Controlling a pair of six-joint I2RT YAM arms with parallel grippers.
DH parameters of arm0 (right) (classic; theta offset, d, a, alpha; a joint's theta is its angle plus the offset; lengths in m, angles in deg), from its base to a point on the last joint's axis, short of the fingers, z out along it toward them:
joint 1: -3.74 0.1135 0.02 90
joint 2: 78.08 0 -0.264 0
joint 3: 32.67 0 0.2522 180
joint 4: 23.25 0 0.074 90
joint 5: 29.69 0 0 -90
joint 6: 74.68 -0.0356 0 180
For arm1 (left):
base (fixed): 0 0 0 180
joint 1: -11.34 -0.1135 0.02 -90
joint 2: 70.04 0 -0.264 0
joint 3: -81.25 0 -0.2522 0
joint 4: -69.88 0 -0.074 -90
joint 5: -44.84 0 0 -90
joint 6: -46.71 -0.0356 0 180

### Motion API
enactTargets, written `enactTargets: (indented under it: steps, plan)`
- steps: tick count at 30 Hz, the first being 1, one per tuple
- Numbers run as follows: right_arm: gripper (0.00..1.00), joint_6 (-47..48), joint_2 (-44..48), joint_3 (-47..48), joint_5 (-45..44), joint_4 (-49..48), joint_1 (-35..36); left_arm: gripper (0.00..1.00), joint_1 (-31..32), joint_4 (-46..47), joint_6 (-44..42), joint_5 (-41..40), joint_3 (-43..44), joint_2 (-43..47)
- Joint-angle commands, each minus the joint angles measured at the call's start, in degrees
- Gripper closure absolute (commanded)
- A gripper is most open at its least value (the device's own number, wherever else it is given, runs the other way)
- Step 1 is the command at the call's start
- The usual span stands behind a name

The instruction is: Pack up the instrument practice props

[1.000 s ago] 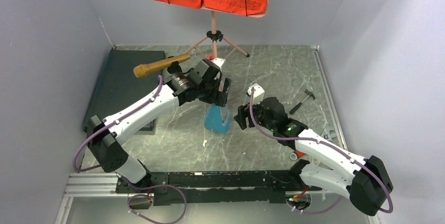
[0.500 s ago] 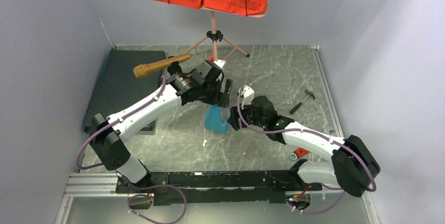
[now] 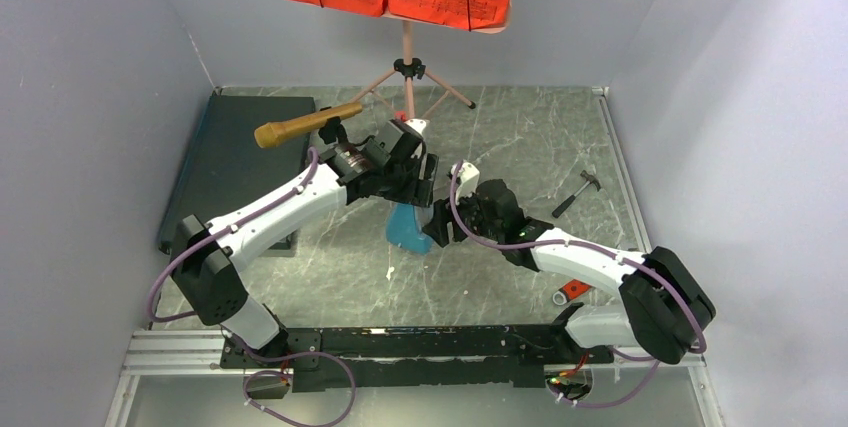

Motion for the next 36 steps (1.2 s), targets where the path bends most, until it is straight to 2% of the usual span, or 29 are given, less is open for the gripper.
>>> enactTargets:
  steps: [1, 8, 12, 18, 22, 27, 30, 36]
  plan:
    - [0.3, -2.4, -0.1, 1.4, 1.2, -6.8, 0.2, 0.27, 0.4, 1.4, 1.4, 0.2, -0.6, 2.5]
    - [0.3, -1.8, 2.6, 0.1, -1.0, -5.1, 0.2, 0.45, 0.4, 1.3, 0.6, -0.5, -1.3, 2.6]
    - [0.3, -1.5, 4.9, -0.9, -1.8, -3.9, 0.3, 0.51, 0.4, 1.0, 0.2, -0.7, -1.6, 2.7]
    - [0.29, -0.2, 8.9, -1.9, -1.8, -1.9, 0.2, 0.51, 0.4, 1.0, -2.2, -0.8, -2.0, 3.6]
    - [0.26, 2.3, 11.1, -1.0, -1.4, 0.4, 0.2, 0.45, 0.4, 1.0, -4.4, -1.0, -2.4, 5.1]
    - [0.12, 4.8, 12.8, 0.8, 0.6, 1.2, 0.3, 0.22, 0.3, 2.2, -6.1, -1.3, -2.5, 8.2]
    - [0.05, 5.5, 12.6, 2.6, 2.0, 1.6, 0.3, 0.12, 0.1, 2.7, -6.5, -1.3, -2.0, 9.7]
    - [0.02, 6.2, 11.6, 5.0, 1.5, 1.6, 0.3, 0.07, -1.3, 2.4, -6.8, -0.6, -2.3, 11.7]
